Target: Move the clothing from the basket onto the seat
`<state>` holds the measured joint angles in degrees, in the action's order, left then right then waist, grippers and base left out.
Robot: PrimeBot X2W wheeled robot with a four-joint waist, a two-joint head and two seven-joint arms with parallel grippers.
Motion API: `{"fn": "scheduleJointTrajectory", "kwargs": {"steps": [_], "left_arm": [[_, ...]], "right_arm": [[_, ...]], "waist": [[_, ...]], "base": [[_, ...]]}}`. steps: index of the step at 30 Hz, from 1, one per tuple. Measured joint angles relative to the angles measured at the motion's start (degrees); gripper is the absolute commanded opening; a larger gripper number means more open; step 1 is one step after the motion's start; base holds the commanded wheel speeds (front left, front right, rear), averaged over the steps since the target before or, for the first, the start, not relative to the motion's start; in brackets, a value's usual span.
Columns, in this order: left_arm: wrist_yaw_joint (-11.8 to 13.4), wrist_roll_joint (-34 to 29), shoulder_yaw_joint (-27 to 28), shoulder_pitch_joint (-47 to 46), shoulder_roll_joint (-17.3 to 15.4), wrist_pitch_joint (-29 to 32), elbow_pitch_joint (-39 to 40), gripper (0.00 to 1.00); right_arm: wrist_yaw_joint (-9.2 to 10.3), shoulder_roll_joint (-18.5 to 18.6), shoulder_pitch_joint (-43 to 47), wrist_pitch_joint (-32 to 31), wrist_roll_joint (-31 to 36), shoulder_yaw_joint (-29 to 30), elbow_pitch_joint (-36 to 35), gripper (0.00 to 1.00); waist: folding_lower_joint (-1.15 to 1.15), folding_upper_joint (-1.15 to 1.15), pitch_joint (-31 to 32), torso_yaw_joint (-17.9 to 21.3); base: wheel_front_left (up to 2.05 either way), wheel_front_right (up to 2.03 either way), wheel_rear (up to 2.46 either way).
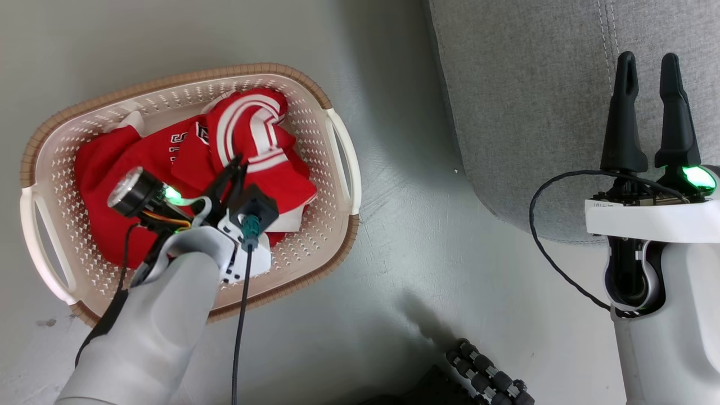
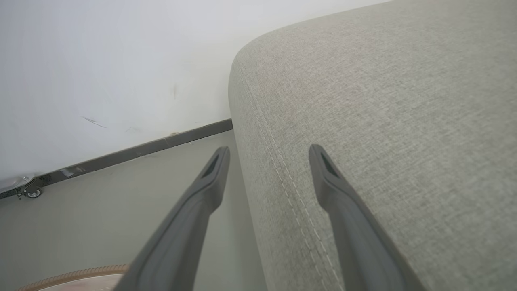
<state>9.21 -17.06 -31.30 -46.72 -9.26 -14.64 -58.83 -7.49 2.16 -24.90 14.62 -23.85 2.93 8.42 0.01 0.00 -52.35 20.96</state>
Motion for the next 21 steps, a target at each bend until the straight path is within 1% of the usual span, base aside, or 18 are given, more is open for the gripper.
{"fn": "scheduleJointTrajectory", "kwargs": {"steps": [2,8,15,21], "left_arm": [[0.8,0.3,0.5,-0.6,0.0,0.0,0.0,0.00],[1.4,1.4,0.7,-0.6,0.3,0.0,2.4,0.00],[1.5,2.6,0.7,-0.5,0.8,0.0,5.4,0.00],[1.5,4.4,0.6,1.4,1.4,0.0,8.3,0.00]], "right_arm": [[0.00,0.0,0.0,0.0,0.0,0.1,0.0,1.00],[0.01,0.0,-0.4,0.0,0.0,0.6,0.5,1.00],[0.01,0.0,-1.2,0.0,0.0,0.9,0.9,1.00],[0.01,0.0,-1.2,0.0,0.4,2.0,1.2,1.00]], "waist": [[0.00,0.00,0.2,-0.1],[0.00,0.00,1.1,-0.7],[0.00,0.00,2.6,-1.7],[0.00,0.00,4.3,-2.8]], "base": [[0.00,0.00,0.00],[0.00,0.00,0.00],[0.00,0.00,0.00],[0.00,0.00,0.00]]}}
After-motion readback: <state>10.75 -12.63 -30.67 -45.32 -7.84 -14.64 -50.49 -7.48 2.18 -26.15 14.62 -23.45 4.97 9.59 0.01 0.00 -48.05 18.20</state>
